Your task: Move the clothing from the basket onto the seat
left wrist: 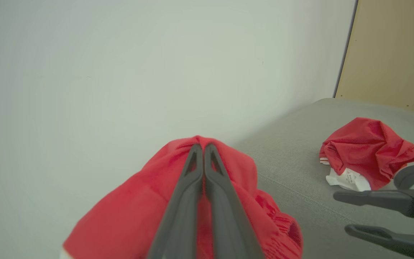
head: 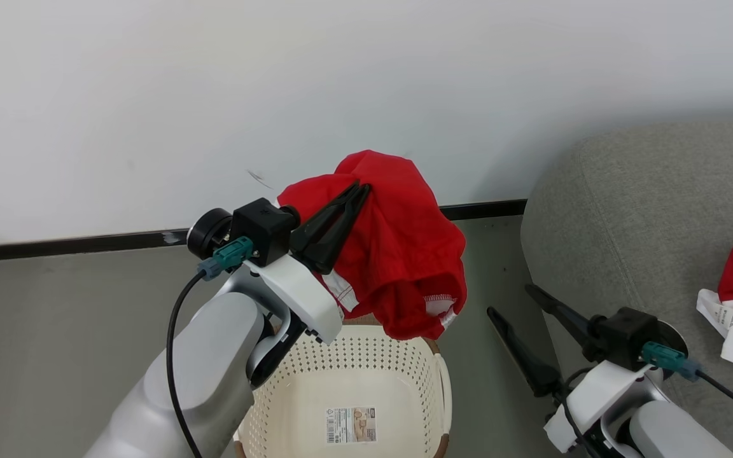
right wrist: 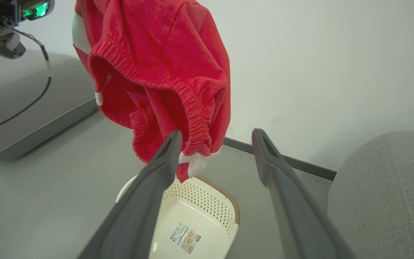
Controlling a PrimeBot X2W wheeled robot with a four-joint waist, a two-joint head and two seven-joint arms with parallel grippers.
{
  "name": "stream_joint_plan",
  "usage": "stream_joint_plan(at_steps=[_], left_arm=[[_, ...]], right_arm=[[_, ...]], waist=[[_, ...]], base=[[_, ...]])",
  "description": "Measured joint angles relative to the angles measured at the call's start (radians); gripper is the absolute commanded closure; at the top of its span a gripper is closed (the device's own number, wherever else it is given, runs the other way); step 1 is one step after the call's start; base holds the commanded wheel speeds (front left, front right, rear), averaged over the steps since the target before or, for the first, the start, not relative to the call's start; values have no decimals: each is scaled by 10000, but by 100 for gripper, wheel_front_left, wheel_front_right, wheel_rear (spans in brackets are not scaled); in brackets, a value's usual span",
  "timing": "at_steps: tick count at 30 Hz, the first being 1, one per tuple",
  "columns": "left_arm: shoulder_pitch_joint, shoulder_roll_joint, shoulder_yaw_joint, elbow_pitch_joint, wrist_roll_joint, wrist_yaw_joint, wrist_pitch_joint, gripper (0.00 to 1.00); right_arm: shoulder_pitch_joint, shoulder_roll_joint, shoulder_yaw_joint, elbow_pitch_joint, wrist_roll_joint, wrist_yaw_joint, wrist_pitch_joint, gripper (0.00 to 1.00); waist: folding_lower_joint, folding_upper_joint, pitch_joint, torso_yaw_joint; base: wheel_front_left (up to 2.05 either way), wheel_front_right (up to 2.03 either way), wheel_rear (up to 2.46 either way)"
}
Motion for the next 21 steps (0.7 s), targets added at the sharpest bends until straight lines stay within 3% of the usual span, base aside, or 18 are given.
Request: stream_joint_plan(at_steps=[21], left_arm=[[1,-142,-780,-880,-159,0,453,100]], right_arm=[[-1059,926,600,2010,571,0,2,0]], waist=[[0,0,-84,567]], base=[[0,0,0]])
